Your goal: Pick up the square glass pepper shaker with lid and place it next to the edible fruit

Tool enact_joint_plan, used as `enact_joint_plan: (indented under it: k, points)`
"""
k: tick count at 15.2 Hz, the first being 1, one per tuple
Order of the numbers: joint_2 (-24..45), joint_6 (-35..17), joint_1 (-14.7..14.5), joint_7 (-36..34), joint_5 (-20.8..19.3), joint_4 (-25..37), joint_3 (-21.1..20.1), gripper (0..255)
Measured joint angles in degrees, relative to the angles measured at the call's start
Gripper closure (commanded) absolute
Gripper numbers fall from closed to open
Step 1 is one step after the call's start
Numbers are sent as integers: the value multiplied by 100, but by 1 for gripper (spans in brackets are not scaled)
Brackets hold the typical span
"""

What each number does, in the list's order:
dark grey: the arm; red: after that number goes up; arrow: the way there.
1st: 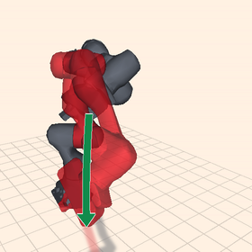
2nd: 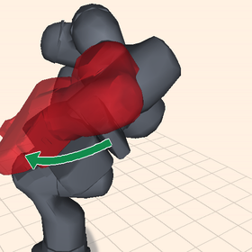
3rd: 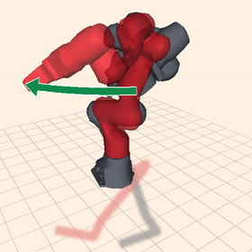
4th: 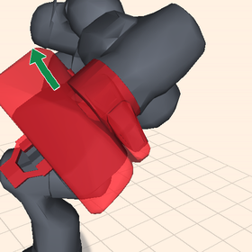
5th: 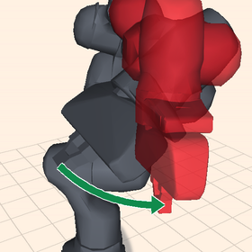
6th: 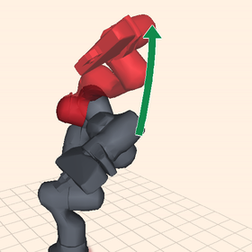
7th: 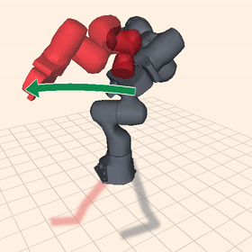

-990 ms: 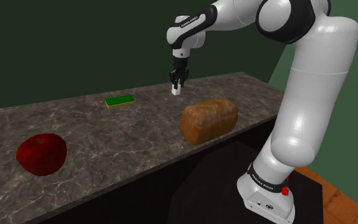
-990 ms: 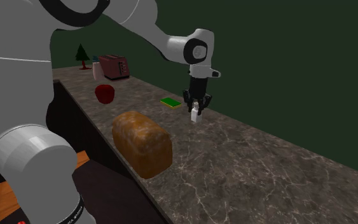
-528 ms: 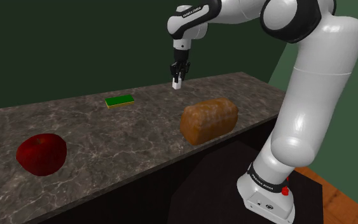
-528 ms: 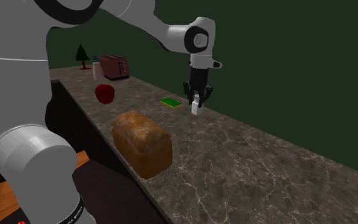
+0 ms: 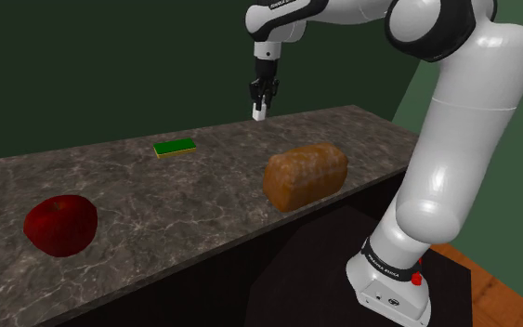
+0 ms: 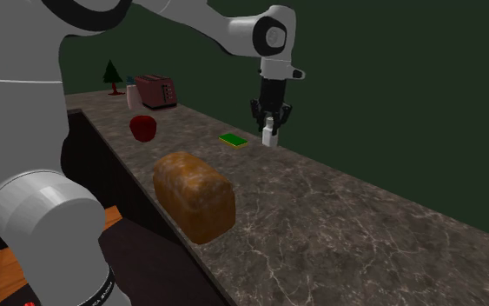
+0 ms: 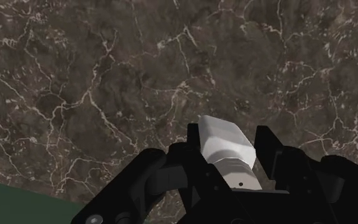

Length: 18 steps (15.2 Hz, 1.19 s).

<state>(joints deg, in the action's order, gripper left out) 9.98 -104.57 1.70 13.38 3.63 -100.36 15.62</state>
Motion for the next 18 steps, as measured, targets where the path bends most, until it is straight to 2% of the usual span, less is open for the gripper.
enact_joint_plan:
  k: [14, 18]
  points:
    - [-93, 1026, 10, -41, -36, 938, 14, 255]
    - [-304, 1068, -149, -303, -80, 784, -90, 255]
